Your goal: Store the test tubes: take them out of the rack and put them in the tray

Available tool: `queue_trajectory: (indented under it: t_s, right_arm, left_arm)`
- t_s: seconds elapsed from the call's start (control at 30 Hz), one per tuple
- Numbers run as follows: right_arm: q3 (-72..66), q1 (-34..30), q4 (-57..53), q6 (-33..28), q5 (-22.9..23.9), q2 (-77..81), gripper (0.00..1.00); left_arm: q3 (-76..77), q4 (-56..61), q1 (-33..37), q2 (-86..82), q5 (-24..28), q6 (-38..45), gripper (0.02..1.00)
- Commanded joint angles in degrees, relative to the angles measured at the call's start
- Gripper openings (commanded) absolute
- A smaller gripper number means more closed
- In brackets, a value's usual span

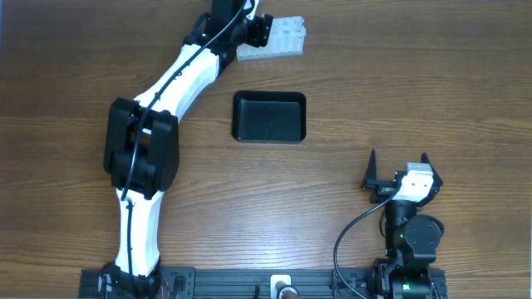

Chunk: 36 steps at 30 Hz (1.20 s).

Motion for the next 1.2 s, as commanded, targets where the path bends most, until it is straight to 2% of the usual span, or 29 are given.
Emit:
queue_trajectory:
  t_s: [0.03,0.67,0.83,1.2]
  right_arm:
    - [-0.3,-0.1,-0.1,-0.3,0.6,-0.6,0.991]
    - [-0.3,-0.1,-0.1,-0.3,0.6,-0.6,0.991]
    - [-0.3,-0.1,-0.1,-0.3,0.6,-0.6,0.993]
    - [-0.3,-0.1,-0.1,-0.3,0.6,-0.6,0.993]
  left_arm:
    - [1.2,0.7,0.9,1.2,0.6,1.0,0.761]
    - [1.3,5.6,0.9,3.8,3.6,1.0,0.73]
    - [1.3,5.7,0.9,3.8,3.6,1.0,0.634]
    - [1.3,6.0,0.1,4.0,3.6,1.3,0.522]
